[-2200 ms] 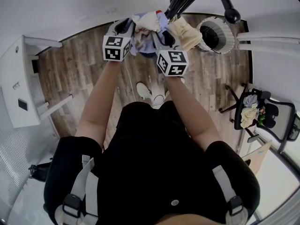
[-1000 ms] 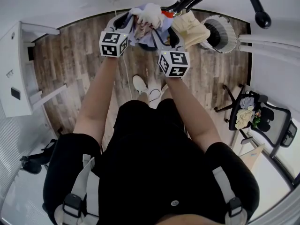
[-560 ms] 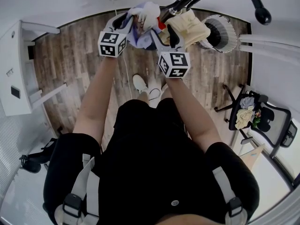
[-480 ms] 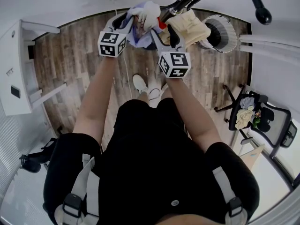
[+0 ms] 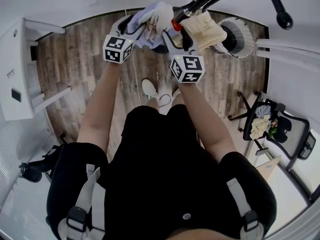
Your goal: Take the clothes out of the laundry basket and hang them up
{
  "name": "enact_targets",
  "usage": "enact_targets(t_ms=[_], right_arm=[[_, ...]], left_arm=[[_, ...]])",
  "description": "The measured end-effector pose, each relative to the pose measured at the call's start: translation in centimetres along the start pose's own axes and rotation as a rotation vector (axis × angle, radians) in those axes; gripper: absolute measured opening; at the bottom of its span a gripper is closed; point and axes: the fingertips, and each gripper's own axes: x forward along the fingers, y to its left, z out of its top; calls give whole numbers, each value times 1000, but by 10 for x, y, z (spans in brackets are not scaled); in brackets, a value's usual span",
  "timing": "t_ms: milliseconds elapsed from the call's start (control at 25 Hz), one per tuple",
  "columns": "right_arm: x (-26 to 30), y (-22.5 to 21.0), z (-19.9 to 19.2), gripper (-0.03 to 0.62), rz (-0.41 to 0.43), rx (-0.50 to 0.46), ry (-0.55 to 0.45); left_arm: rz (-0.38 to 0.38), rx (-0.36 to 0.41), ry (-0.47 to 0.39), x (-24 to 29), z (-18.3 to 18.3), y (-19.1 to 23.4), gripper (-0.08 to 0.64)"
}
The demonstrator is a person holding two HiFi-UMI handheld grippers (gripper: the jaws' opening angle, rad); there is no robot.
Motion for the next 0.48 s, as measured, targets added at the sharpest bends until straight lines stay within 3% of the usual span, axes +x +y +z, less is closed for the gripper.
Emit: enact_targets(t_ms=[240,480], right_arm=[[-3,1,4,281,8,-13,-8],[-21,4,35,281,26,-68,-56]], left_arm=[[-6,25,-21,-24,8,-12,278],[-13,45,-121,-57,64,-37,278]])
